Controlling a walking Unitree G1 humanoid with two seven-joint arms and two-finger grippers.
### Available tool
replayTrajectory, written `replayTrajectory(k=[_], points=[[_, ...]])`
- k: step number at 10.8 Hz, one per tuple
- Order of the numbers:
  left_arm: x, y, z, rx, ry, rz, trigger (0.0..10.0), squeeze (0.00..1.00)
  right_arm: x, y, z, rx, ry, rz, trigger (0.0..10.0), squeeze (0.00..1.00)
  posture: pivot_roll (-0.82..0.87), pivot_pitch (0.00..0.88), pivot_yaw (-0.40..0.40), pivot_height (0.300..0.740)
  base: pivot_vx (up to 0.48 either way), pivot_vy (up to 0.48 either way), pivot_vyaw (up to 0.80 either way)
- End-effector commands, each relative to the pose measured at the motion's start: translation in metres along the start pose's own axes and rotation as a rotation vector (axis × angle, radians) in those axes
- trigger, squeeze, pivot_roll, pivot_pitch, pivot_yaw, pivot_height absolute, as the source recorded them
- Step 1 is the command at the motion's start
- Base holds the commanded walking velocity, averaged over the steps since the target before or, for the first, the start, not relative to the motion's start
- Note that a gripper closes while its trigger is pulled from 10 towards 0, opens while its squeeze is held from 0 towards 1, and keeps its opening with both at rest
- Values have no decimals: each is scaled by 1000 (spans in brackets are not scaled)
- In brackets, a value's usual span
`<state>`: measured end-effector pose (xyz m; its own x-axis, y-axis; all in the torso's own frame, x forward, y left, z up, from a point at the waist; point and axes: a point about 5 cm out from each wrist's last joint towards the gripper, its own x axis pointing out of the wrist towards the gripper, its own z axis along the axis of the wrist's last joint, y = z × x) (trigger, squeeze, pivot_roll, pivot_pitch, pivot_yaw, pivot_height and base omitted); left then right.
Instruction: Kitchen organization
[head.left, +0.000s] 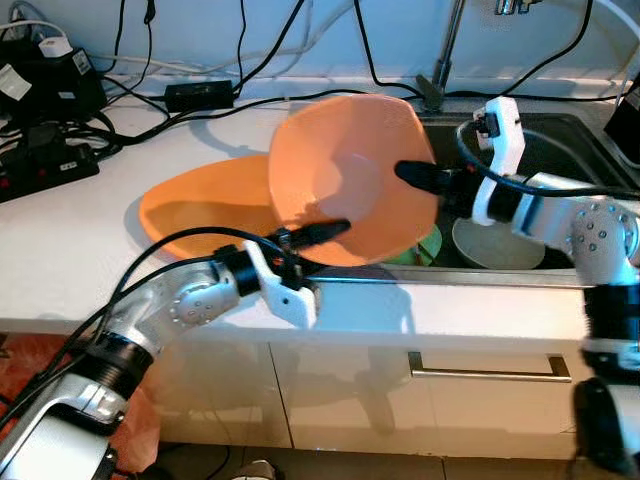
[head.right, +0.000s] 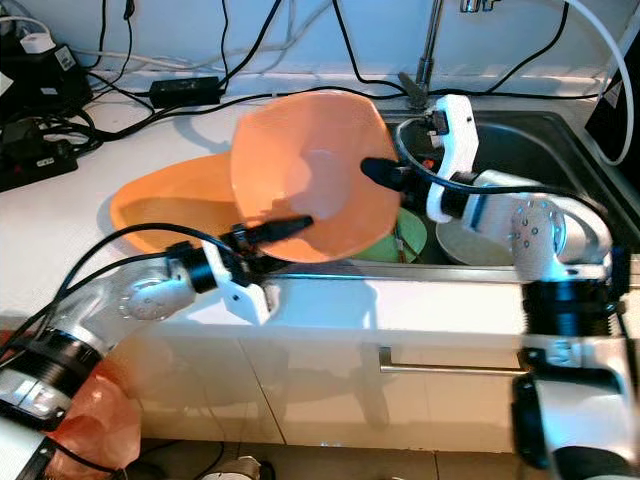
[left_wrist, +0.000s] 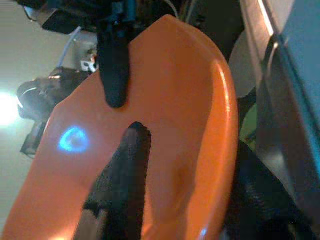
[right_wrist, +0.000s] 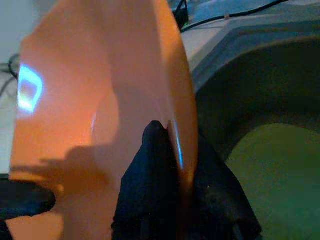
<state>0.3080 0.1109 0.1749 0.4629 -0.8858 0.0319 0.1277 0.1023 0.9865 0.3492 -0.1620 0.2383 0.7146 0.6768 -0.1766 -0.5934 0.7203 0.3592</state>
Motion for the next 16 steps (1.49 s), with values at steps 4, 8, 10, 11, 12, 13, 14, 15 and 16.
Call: replayTrajectory(k=[4,8,10,11,12,13,14,15,16], points=[[6,53,14,-74,-98,324,10000,1000,11,-6,-17,143,-55,-131,0,0,95,68,18,740,0,0,0],[7,54,6,-158,-35,340,10000,1000,22,-2,-13,342,-275,-230,0,0,98,68,24,740,0,0,0],[5,50,4,-180,-16,335,10000,1000,17,-13,-13,492,-431,-386,0,0,100,61,35,740,0,0,0],[5,50,4,-183,-17,334,10000,1000,16,-14,-14,503,-442,-409,0,0,100,61,35,740,0,0,0],[5,50,4,-191,-15,332,10000,1000,13,-20,-15,521,-474,-474,0,0,99,58,36,740,0,0,0],[4,49,5,-206,-16,329,10000,1000,12,-24,-16,536,-498,-521,0,0,103,55,34,740,0,0,0],[3,48,6,-225,-13,322,10000,1000,10,-28,-17,517,-521,-579,0,0,105,53,33,740,0,0,0],[3,43,1,-336,26,318,10000,1000,7,-36,-20,394,-484,-681,0,0,108,51,34,740,0,0,0],[4,39,-8,-523,98,329,10000,1000,9,-42,-30,334,-400,-755,0,0,109,51,37,740,0,0,0]])
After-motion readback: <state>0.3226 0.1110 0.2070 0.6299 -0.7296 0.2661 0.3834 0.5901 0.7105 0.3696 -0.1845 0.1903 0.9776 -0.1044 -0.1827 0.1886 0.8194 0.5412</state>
